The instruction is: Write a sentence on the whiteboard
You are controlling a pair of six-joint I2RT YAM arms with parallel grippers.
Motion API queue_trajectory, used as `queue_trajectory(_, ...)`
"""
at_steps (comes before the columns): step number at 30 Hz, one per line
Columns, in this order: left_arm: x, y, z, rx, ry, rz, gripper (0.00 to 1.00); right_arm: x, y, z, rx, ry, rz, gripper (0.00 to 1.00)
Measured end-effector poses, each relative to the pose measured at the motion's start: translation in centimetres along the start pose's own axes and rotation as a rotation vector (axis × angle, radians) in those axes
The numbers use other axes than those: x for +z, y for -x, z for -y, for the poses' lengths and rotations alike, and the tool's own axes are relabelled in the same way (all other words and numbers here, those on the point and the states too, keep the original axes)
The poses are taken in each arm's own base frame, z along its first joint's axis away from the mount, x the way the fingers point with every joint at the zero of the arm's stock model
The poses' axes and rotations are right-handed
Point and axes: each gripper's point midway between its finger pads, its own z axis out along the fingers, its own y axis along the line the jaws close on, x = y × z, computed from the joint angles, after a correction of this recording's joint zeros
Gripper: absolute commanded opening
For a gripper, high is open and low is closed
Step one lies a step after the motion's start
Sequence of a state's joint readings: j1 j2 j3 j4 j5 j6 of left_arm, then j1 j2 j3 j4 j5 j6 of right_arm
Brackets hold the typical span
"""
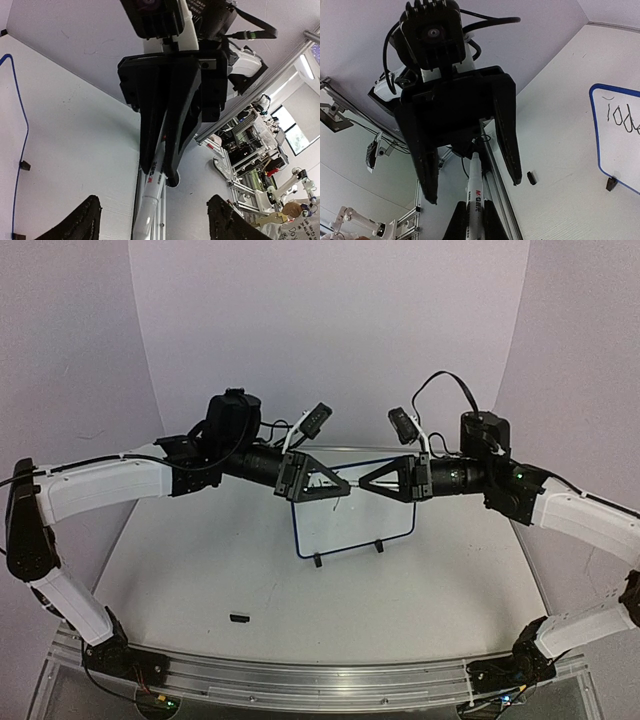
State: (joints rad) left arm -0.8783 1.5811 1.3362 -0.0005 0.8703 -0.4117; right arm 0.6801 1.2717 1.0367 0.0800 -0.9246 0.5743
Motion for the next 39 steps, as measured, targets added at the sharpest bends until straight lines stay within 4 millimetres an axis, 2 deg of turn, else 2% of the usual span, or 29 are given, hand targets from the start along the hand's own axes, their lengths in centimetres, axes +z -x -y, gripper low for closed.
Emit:
queue_trajectory(3, -0.7, -0.4, -0.8, -0.006, 0.073, -0.011, 0.88, -0.3, 0.1, 0.8, -0.01, -0.057, 0.023, 0.0)
queue_trajectory(5, -1.6, -0.3, -0.9, -0.002, 0.118, -0.009, 0.9, -0.8, 0.2, 0.9, -0.019, -0.088, 0.04, 0.0)
queue_trajectory(9, -5.2, 0.9, -1.3, -0.002, 0.213, 0.024, 0.92, -2.4, 0.5, 0.7, -0.049, -0.133, 0.086, 0.0)
queue_trajectory(13, -9.1, 1.5, -2.6, -0.014, 0.329, 0.05, 0.94, -3.8, 0.5, 1.1, -0.064, -0.179, 0.117, 0.0)
queue_trajectory(16, -11.3, 1.2, -3.8, -0.015, 0.419, 0.031, 0.95, -4.5, 0.1, 2.1, -0.055, -0.216, 0.125, 0.0)
queue_trajectory(21, -13.6, 0.6, -5.4, -0.007, 0.512, -0.02, 0.95, -5.5, -1.4, 4.3, -0.03, -0.28, 0.12, 0.0)
queue_trajectory(25, -15.1, 0.3, -7.7, -0.011, 0.56, -0.036, 0.95, -6.2, -2.3, 5.4, -0.029, -0.315, 0.119, 0.0)
queue_trajectory(30, -15.3, -0.7, -11.3, -0.016, 0.589, -0.079, 0.91, -6.8, -3.2, 6.7, -0.033, -0.344, 0.115, 0.0)
queue_trajectory(35, -13.8, -2.4, -14.4, 0.001, 0.59, -0.135, 0.9, -6.9, -4.0, 7.9, -0.03, -0.356, 0.117, 0.0)
queue_trajectory(39, -12.4, -4.1, -15.6, 0.009, 0.577, -0.174, 0.91, -6.9, -4.1, 8.7, -0.029, -0.369, 0.155, 0.0)
